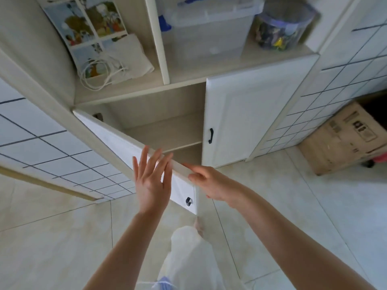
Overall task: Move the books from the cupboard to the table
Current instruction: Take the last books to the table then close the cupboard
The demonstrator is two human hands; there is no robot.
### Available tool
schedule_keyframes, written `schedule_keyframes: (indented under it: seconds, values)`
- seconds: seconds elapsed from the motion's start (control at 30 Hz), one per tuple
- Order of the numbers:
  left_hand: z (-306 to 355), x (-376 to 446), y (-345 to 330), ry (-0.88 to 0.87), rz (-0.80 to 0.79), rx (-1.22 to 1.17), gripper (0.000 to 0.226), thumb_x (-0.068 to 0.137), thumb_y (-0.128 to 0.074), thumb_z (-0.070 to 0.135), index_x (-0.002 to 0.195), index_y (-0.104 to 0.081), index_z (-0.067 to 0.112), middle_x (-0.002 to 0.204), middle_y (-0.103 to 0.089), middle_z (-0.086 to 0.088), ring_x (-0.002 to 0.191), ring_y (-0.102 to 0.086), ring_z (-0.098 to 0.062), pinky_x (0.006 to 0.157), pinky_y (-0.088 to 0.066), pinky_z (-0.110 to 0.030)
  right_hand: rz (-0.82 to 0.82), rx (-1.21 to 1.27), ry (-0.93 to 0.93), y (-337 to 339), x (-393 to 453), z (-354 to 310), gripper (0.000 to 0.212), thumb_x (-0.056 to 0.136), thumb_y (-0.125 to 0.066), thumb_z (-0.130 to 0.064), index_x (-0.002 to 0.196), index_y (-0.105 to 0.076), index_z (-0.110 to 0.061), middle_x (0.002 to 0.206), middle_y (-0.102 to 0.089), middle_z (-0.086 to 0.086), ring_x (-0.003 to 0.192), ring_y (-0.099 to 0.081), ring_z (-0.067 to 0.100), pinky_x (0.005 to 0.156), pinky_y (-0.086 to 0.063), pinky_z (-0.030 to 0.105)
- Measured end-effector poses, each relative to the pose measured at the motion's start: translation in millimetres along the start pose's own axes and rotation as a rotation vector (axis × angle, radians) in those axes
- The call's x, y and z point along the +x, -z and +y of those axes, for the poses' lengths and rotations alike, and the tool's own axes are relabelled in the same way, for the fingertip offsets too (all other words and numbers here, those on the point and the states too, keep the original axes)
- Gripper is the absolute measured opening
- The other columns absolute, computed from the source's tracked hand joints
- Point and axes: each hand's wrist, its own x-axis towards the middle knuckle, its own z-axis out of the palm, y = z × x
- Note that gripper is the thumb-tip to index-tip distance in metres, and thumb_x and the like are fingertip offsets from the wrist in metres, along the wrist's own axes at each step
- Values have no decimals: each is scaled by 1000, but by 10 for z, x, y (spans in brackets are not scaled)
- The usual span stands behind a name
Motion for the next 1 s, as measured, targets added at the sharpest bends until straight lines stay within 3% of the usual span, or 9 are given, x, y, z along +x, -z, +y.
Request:
schedule_keyframes:
  seconds: [0.03, 0.13, 0.3, 0.4, 0.53, 0.63, 0.73, 0.87, 1.0]
  values:
    - [8, 120, -98, -41, 2, 42, 26, 99, -50, 21, 111, -72, 12, 124, -65, -5, 135, -44, -34, 116, -22, -54, 76, -26, 31, 85, 80, 25, 39, 101, -37, -24, 133, -48, -43, 112, -64, -7, 84, -60, 4, 69, -46, 21]
    - [11, 449, -342, -118, -13, 88, 27, 100, -50, 22, 110, -72, 11, 119, -68, -4, 128, -50, -34, 113, -28, -56, 296, -157, 81, 309, 342, 142, 36, 100, -38, -24, 132, -51, -36, 111, -68, 0, 96, -63, 19, 85, -51, 35]
    - [-46, 868, -660, -189, -29, 157, 26, 99, -54, 22, 120, -68, 16, 126, -66, 0, 122, -55, -34, 111, -32, -55, 774, -571, 314, 676, 724, 242, 25, 94, -51, -19, 113, -66, -22, 107, -65, -2, 99, -58, 22, 73, -52, 31]
    - [-16, 1076, -878, -149, 5, 201, 27, 96, -58, 21, 122, -67, 18, 128, -64, 1, 121, -56, -31, 112, -30, -55, 916, -747, 418, 889, 995, 289, 22, 94, -53, -21, 108, -69, -17, 103, -65, 2, 103, -58, 25, 71, -56, 36]
    - [-5, 1253, -1035, -96, 6, 236, 29, 98, -54, 25, 125, -65, 19, 134, -60, 0, 127, -52, -29, 116, -26, -52, 882, -879, 505, 1123, 1281, 257, 30, 89, -61, -9, 117, -68, -16, 123, -63, 9, 119, -54, 30, 94, -52, 41]
    - [-27, 1371, -1153, -72, -5, 285, 33, 98, -54, 24, 130, -61, 19, 142, -53, 1, 133, -46, -28, 116, -25, -52, 781, -933, 655, 1291, 1451, 203, 38, 92, -44, -4, 123, -65, -15, 129, -61, 9, 126, -52, 29, 103, -46, 43]
    - [-17, 1486, -1283, -26, 4, 323, 37, 97, -57, 21, 133, -57, 19, 146, -48, -1, 138, -40, -29, 116, -26, -53, 709, -943, 689, 1442, 1589, 168, 45, 98, -27, -8, 129, -59, -12, 136, -56, 11, 132, -47, 28, 107, -41, 45]
    - [-44, 1610, -1310, 3, -56, 356, 54, 93, -58, 18, 144, -42, 12, 154, -33, -8, 145, -28, -27, 118, -24, -47, 583, -1039, 705, 1679, 1767, 134, 59, 81, -48, 1, 139, -48, -11, 149, -40, 16, 143, -29, 30, 113, -31, 49]
    - [-224, 1684, -1148, 90, 19, 314, 42, 96, -55, 17, 136, -52, 6, 148, -45, -8, 141, -37, -22, 116, -29, -47, 468, -1155, 740, 1804, 1884, 90, 66, 77, -54, -2, 142, -41, -4, 152, -35, 12, 145, -22, 28, 115, -27, 50]
